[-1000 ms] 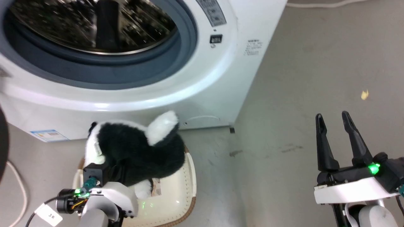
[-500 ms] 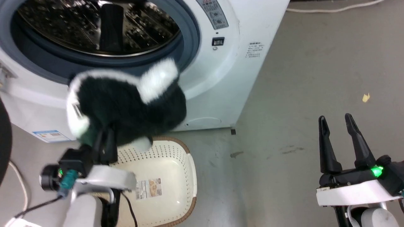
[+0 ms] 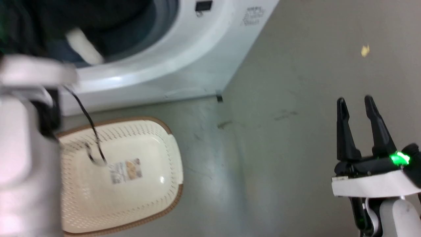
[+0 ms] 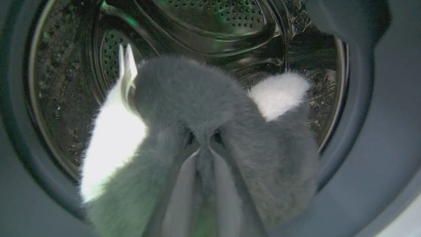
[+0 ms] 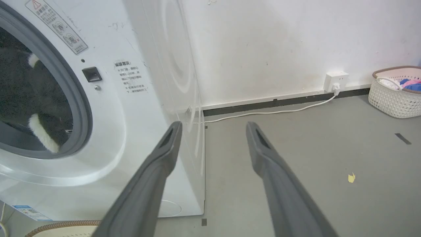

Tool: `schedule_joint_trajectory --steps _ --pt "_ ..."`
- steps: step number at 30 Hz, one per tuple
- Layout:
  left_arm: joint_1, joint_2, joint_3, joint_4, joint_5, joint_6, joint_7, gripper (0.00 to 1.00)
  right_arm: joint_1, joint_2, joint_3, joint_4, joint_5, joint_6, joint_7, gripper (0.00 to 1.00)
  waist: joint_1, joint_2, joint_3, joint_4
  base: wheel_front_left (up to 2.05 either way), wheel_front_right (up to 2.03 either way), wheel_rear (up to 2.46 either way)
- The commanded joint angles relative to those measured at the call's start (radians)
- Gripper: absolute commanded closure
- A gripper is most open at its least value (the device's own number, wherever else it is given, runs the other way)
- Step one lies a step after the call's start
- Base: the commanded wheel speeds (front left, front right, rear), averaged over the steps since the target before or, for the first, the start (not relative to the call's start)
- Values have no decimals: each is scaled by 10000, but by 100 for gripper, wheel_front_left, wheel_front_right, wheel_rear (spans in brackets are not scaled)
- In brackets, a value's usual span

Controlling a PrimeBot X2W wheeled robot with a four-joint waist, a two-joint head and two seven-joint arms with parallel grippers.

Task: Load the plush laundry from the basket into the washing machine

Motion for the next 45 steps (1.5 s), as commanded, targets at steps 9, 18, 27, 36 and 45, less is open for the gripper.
schedule_joint_trajectory --steps 9,18,27,36,45 --pt "-3880 1446 29 2224 395 4 1122 100 -617 15 170 31 544 -7 -44 0 -1 -1 1783 -1011 0 0 0" --pt "-5462 2142 -224 5061 486 -204 2181 100 -768 15 431 74 789 -7 -44 0 -1 -1 2192 -1324 0 0 0" --pt "-5886 2184 -734 6660 633 -333 3071 100 -834 15 360 90 758 -7 -44 0 -1 -1 2162 -1205 0 0 0" --pt "-5352 1834 -1024 7443 625 -310 1674 0 -740 15 108 11 307 -7 -44 0 -1 -1 1164 -780 0 0 0" --pt "-3636 689 -705 7616 -333 -605 -294 0 -102 15 -455 -9 -578 -7 -44 0 -1 -1 -981 42 0 0 0"
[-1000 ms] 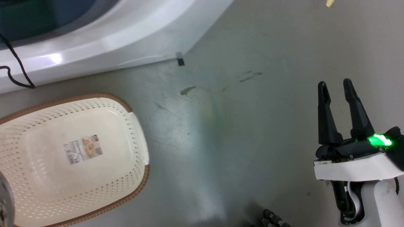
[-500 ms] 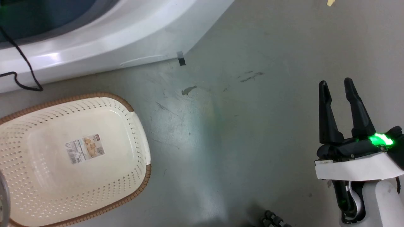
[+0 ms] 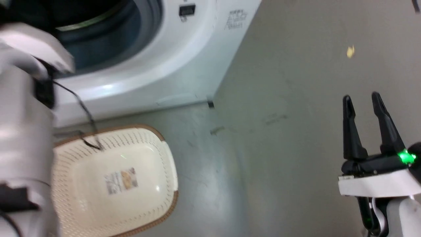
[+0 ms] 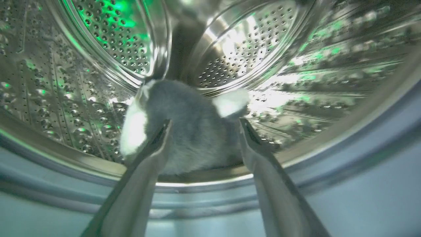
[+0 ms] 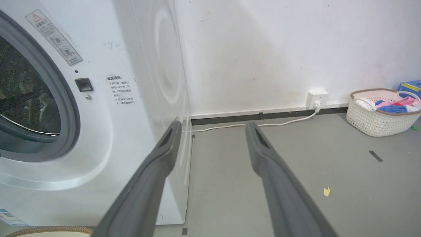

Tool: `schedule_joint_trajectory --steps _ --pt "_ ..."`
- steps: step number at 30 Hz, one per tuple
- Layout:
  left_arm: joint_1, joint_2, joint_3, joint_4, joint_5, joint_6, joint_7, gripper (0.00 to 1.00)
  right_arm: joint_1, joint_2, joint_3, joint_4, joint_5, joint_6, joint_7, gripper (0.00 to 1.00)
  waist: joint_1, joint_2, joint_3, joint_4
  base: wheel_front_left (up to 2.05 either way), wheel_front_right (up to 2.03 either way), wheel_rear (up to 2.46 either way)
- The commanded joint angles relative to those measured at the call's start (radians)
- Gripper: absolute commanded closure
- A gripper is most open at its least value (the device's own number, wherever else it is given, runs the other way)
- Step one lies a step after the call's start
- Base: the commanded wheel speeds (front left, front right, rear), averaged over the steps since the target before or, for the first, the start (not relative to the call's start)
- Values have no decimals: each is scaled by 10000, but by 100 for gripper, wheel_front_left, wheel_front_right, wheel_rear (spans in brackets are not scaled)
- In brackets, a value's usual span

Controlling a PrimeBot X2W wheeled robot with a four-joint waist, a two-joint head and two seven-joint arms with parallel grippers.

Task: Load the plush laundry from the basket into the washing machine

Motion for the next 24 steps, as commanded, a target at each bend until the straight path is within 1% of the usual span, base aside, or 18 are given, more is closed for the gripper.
schedule_joint_trajectory --steps 1,3,8,11,18,21,24 --pt "544 -270 4 -157 -121 -81 -130 0 196 15 -108 -13 -174 -7 -46 0 2 0 -1072 616 0 0 0" --pt "1168 -576 52 -560 -303 -139 -193 0 398 15 -184 31 -379 -7 -46 0 2 0 -1572 852 0 0 0" --pt "3296 -1372 449 -2952 -516 -168 -208 0 800 15 -286 129 -727 -7 -46 0 2 0 -2495 1360 0 0 0" --pt "4648 -1761 542 -4116 -372 -144 -209 0 1040 15 -296 216 -842 -7 -46 0 2 0 -2983 1641 0 0 0" --pt "7702 -2439 789 -6717 95 170 -211 0 1590 15 -264 349 -859 -7 -46 0 2 0 -3914 2051 0 0 0" --pt "8858 -2620 709 -7488 297 403 -211 0 1884 15 -258 381 -838 -7 -46 0 2 0 -4227 2200 0 0 0" --pt "9748 -2726 696 -8103 277 605 -211 0 2148 15 -214 454 -824 -7 -46 0 2 0 -4480 2318 0 0 0"
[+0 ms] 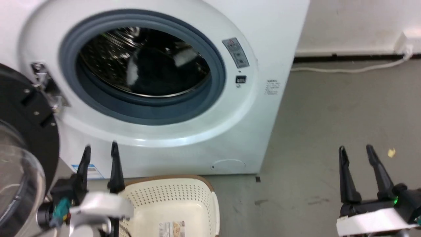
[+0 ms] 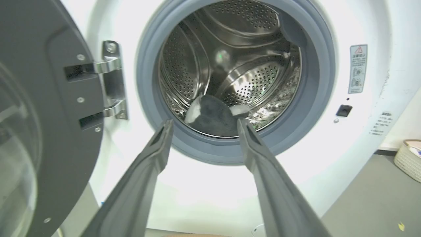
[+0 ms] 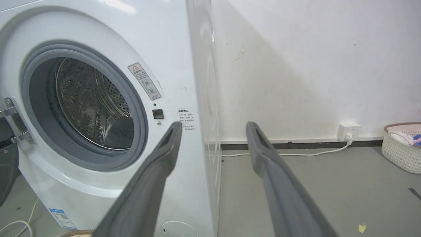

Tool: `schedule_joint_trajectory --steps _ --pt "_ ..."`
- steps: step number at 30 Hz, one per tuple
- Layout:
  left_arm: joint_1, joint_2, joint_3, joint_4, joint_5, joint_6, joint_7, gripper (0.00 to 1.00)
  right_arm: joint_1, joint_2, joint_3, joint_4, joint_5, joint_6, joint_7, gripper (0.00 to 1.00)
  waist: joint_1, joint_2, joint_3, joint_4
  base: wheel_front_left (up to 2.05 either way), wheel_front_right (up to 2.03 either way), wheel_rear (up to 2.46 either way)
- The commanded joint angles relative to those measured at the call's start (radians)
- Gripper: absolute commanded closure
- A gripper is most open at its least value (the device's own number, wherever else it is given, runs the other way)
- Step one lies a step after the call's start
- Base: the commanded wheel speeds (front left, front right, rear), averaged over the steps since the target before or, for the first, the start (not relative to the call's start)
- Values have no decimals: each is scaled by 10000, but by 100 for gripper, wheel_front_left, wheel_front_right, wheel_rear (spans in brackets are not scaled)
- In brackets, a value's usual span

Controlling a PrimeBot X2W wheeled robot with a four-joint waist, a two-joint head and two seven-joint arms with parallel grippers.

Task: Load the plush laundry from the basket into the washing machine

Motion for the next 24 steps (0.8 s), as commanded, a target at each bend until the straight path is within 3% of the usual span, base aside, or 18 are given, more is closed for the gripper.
schedule_joint_trajectory --steps 1,10,24 --pt "470 -51 -96 -336 16 109 -41 0 230 15 37 84 7 -7 -46 0 3 0 -341 234 0 0 0" --pt "1900 -114 -948 -1118 403 558 -41 0 629 15 162 171 -173 -7 -46 0 3 0 -564 452 0 0 0" --pt "1956 -119 -1185 -862 509 510 -41 0 692 15 255 286 -319 -7 -46 0 3 0 -567 577 0 0 0"
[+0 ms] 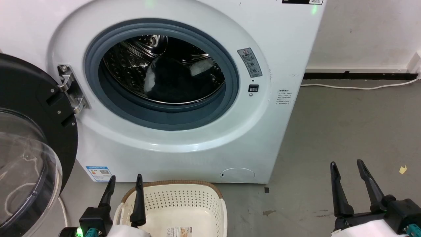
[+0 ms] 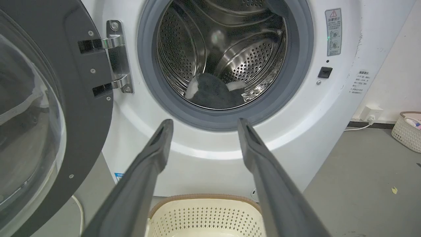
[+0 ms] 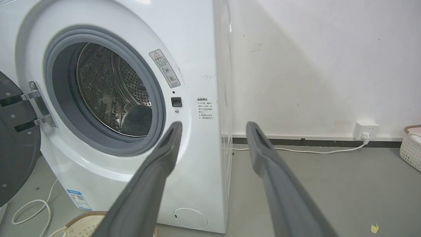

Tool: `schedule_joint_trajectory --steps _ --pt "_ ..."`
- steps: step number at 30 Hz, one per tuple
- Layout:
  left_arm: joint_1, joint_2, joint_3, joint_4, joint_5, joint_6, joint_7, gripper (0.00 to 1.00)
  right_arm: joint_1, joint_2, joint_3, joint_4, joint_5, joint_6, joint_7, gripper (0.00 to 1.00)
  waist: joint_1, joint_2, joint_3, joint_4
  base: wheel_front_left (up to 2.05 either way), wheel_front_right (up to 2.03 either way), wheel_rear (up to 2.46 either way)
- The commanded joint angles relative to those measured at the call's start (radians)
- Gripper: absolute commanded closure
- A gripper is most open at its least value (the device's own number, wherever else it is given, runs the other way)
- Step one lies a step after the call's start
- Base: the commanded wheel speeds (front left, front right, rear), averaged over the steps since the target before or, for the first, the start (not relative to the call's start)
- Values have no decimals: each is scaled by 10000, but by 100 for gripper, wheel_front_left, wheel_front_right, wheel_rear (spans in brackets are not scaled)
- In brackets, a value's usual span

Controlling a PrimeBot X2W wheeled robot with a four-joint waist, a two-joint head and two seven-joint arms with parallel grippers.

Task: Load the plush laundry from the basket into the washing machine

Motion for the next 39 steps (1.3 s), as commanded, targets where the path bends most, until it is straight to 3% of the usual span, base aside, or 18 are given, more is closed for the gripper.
schedule_joint_trajectory --steps 1,3,4,39 --pt "-3 3 16 19 41 -37 -43 0 99 15 16 33 -55 -7 -46 0 0 0 1 3 0 0 0" --pt "10 3 9 32 -13 -42 -43 0 94 15 36 35 -41 -7 -46 0 0 0 5 3 0 0 0" --pt "0 0 0 10 -24 0 2 100 -1 0 33 6 -1 0 2 100 0 0 4 5 0 0 0" --pt "-93 0 58 -336 298 -15 667 100 -163 4 100 12 -332 0 658 100 0 0 -5 93 0 0 0"
